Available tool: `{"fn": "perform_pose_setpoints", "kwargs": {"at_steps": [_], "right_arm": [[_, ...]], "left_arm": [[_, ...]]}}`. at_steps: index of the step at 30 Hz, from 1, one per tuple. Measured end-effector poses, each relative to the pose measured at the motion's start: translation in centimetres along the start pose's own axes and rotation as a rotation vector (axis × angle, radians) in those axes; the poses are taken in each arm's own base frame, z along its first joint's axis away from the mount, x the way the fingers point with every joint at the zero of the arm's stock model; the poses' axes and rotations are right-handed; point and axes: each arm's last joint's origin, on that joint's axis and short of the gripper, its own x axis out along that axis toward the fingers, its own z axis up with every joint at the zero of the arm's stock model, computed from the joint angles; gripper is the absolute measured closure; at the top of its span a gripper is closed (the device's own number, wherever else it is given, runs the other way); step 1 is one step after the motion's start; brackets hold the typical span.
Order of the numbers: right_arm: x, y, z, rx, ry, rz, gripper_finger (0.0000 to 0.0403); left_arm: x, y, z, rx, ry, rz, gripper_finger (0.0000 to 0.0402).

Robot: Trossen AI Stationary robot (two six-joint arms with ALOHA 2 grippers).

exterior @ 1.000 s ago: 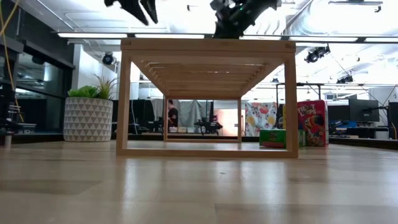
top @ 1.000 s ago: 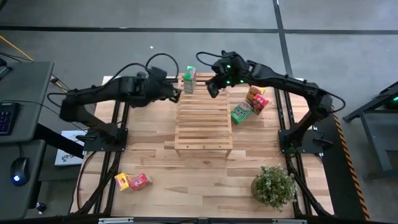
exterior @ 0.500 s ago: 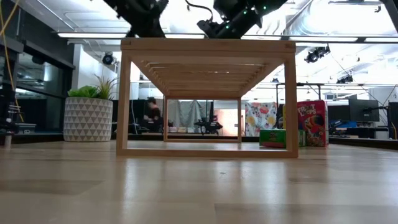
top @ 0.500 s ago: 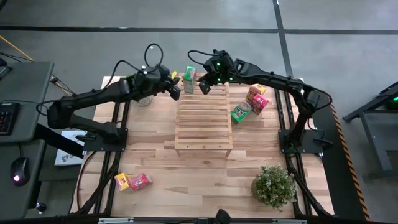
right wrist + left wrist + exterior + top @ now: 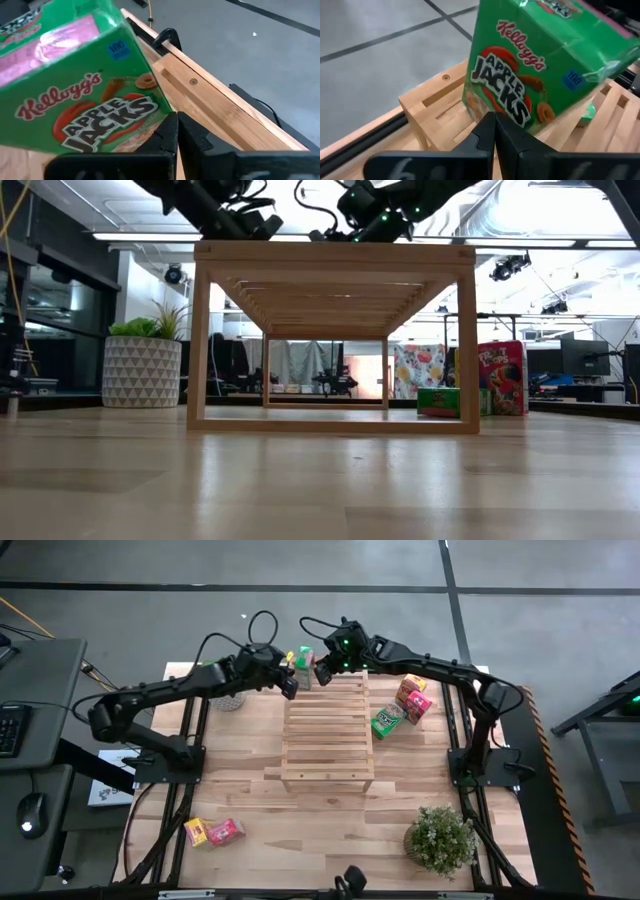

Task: Stack cereal on shelf
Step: Put the bottom left green cereal box on the shelf and align with the other green cereal box, then put the right green cereal box on the shelf and align with the other green cereal box

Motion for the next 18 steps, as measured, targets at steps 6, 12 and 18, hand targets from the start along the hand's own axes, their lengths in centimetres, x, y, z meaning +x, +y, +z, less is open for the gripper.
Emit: {"fn": "perform_pose_setpoints", "kwargs": {"at_steps": [6,12,18], "right_arm": [[0.3,-0.1,0.1,0.011,-0.018,0.003,0.0403],[0.3,-0.2,0.2,0.010,-0.026,0.002,0.0403],[-1.6,-1.9,0.4,-0.010,0.039,-0.069,0.0403]], "left_arm": [[-0.1,-0.3,-0.1,-0.032,0.001,-0.008,0.0401],[-0.1,-0.3,-0.1,-0.046,0.003,-0.007,0.0401],[-1.7,0.6,0.3,-0.015,-0.002,0.028,0.0401]]}}
